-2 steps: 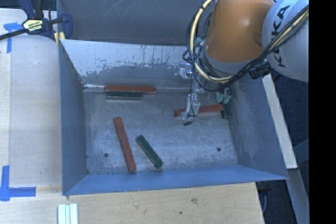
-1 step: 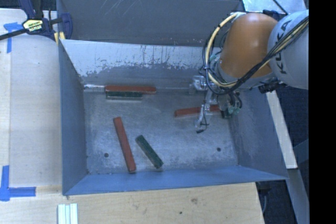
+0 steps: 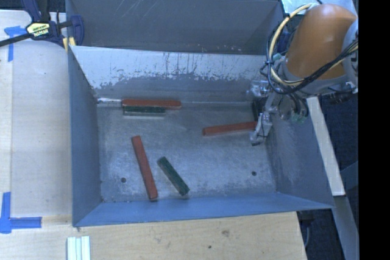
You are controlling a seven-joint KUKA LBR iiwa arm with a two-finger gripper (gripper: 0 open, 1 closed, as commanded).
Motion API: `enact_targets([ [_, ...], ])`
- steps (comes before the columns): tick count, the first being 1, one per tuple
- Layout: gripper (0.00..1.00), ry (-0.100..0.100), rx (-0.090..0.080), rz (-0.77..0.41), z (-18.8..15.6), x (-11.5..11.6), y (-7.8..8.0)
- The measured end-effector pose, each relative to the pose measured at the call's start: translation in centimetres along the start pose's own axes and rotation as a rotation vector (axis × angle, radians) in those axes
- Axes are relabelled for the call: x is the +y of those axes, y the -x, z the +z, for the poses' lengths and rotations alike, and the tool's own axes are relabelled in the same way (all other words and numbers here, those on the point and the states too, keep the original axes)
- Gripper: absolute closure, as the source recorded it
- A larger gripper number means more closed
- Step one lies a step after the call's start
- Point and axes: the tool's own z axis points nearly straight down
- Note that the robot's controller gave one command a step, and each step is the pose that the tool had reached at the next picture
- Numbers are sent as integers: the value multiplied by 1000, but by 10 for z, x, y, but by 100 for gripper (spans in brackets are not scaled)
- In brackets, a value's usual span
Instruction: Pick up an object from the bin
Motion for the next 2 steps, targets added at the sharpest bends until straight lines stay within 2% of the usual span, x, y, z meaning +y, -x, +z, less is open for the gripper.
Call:
enact_targets([
  [1, 0, 1, -2, -76, 26, 53, 0],
  [2, 0, -1, -3, -2, 86, 9, 26],
])
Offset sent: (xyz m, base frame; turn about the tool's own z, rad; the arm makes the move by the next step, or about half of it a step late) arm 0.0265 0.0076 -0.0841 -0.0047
